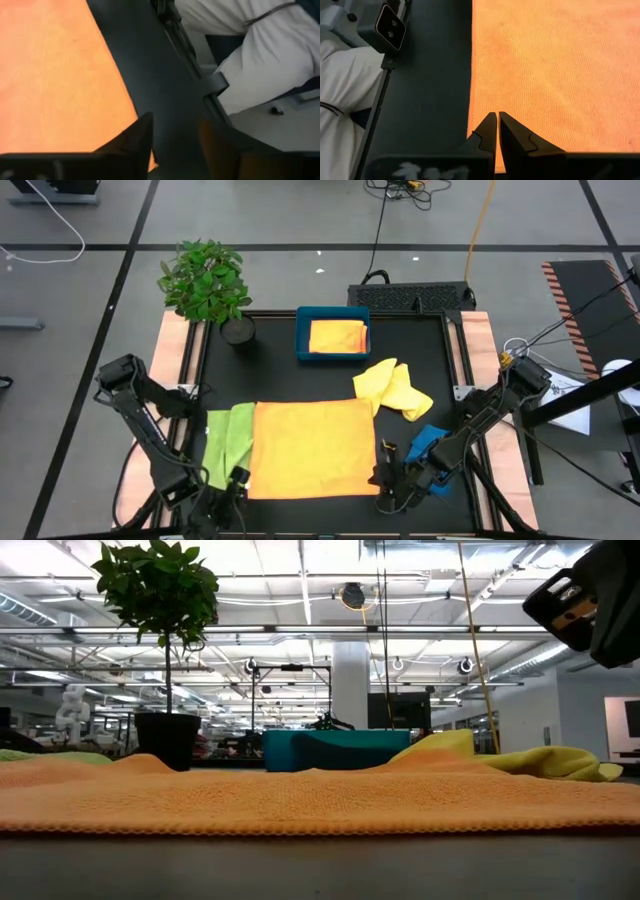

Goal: Fold microfiber towels
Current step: Fold the orange microfiber towel

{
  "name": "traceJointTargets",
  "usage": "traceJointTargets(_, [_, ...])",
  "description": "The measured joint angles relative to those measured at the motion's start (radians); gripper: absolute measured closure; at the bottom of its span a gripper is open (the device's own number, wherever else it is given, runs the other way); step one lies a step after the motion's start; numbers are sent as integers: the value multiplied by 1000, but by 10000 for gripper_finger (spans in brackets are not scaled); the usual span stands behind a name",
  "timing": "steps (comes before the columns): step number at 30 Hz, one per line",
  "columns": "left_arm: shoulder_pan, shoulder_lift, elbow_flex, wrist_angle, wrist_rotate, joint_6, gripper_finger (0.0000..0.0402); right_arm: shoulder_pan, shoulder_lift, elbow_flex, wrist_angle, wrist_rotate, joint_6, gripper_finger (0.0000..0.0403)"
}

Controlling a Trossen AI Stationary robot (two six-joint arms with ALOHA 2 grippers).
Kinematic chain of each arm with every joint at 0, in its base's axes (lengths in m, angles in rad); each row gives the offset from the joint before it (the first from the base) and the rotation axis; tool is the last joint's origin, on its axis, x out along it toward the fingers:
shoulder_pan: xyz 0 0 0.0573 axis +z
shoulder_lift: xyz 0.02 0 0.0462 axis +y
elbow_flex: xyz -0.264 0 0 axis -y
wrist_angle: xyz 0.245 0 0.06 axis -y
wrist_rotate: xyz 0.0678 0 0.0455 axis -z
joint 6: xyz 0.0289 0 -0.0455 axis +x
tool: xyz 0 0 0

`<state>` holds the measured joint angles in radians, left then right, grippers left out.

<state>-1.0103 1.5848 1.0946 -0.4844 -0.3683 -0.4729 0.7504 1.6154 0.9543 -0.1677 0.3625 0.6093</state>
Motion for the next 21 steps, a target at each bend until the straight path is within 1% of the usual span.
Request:
traceJointTargets(3, [0,9,0,-21,0,0,205,-7,0,0,0,1,-1,393])
traceJointTargets(5, [-2,39,1,-33,-5,3,187,-11,0,0,0,2,-1,393])
traceJointTargets(7, [-5,82,0,-42,-5,4,176,-12,0,0,0,2,-6,393])
traceJointTargets(10, [-5,152,0,-45,10,8,173,-12,0,0,7,2,-34,387])
traceJointTargets(13, [-5,189,0,-70,9,7,172,-12,0,0,7,2,-45,366])
traceJointTargets(18, [-5,209,0,-158,-4,-27,172,-12,0,0,7,8,-46,314])
traceJointTargets(21, [-5,228,1,-168,-3,-30,172,-12,0,0,7,8,-46,287])
